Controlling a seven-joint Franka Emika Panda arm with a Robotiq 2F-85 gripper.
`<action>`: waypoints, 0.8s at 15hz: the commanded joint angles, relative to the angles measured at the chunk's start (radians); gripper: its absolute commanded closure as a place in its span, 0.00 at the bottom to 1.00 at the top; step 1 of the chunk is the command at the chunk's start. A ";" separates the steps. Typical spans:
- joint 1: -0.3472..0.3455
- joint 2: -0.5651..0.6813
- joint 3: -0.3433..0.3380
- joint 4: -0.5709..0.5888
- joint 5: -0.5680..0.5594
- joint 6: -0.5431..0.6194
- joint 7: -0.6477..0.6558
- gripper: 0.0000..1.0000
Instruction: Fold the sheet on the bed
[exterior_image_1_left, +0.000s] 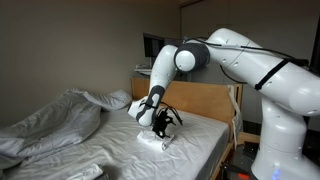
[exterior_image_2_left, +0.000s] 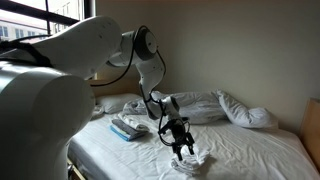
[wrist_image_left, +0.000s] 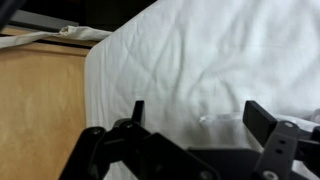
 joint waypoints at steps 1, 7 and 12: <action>-0.036 -0.084 -0.032 -0.130 -0.020 0.098 0.116 0.00; -0.005 -0.083 -0.112 -0.129 -0.193 0.101 0.299 0.00; -0.034 -0.084 -0.076 -0.127 -0.320 0.085 0.318 0.40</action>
